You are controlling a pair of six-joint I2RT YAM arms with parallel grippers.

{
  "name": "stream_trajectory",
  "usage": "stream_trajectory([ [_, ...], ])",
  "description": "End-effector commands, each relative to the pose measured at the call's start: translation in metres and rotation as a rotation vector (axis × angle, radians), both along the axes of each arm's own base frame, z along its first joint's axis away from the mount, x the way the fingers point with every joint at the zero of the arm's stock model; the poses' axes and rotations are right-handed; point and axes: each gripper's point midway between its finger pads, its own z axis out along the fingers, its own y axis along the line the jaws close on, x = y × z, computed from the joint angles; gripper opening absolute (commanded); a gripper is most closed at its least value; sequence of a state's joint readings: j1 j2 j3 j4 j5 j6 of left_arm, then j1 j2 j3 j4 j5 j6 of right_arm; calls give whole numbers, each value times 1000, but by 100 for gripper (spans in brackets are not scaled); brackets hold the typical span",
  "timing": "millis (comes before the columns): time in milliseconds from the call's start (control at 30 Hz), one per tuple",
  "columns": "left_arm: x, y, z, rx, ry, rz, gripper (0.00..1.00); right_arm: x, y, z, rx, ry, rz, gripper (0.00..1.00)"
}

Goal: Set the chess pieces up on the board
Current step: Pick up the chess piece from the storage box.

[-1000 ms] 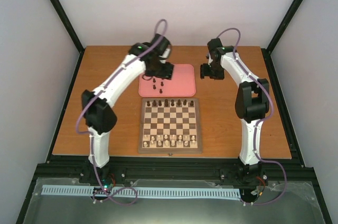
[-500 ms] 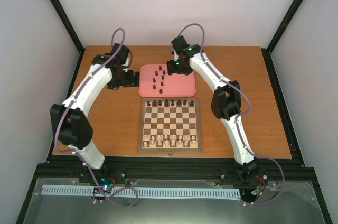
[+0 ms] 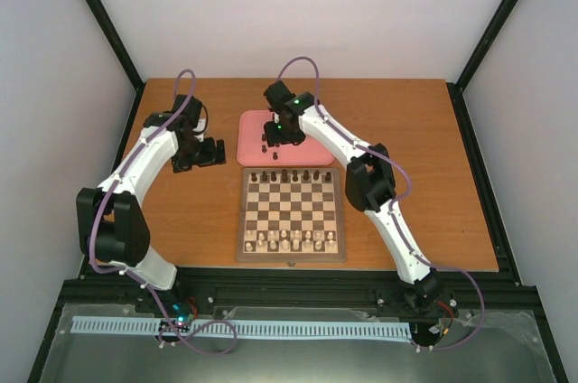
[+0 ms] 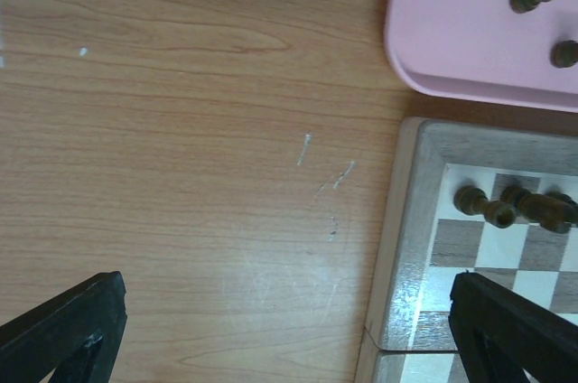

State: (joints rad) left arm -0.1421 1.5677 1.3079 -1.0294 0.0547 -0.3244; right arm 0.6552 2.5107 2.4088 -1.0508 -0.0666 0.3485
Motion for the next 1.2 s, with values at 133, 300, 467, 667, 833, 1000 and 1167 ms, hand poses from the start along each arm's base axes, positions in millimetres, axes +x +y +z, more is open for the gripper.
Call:
stream_trajectory([
  [133, 11, -11, 9, -58, -63, -39, 100, -16, 6, -24, -71, 26, 10, 58],
  [300, 10, -11, 7, -62, -58, -40, 100, -29, 9, -39, -99, 64, 37, 57],
  [467, 8, -10, 5, -57, -53, -41, 100, -27, 10, -43, -102, 55, 33, 48],
  [667, 9, -10, 4, -55, -50, -43, 100, -28, 10, -46, -105, 61, 33, 41],
  [833, 10, -12, 3, -62, -47, -47, 100, -28, 10, -48, -104, 65, 38, 35],
  [1000, 10, -13, 1, -66, -42, -49, 100, -29, 10, -48, -109, 68, 40, 23],
  [1167, 10, -13, -1, -67, -36, -48, 100, -30, 10, -46, -107, 69, 46, 11],
])
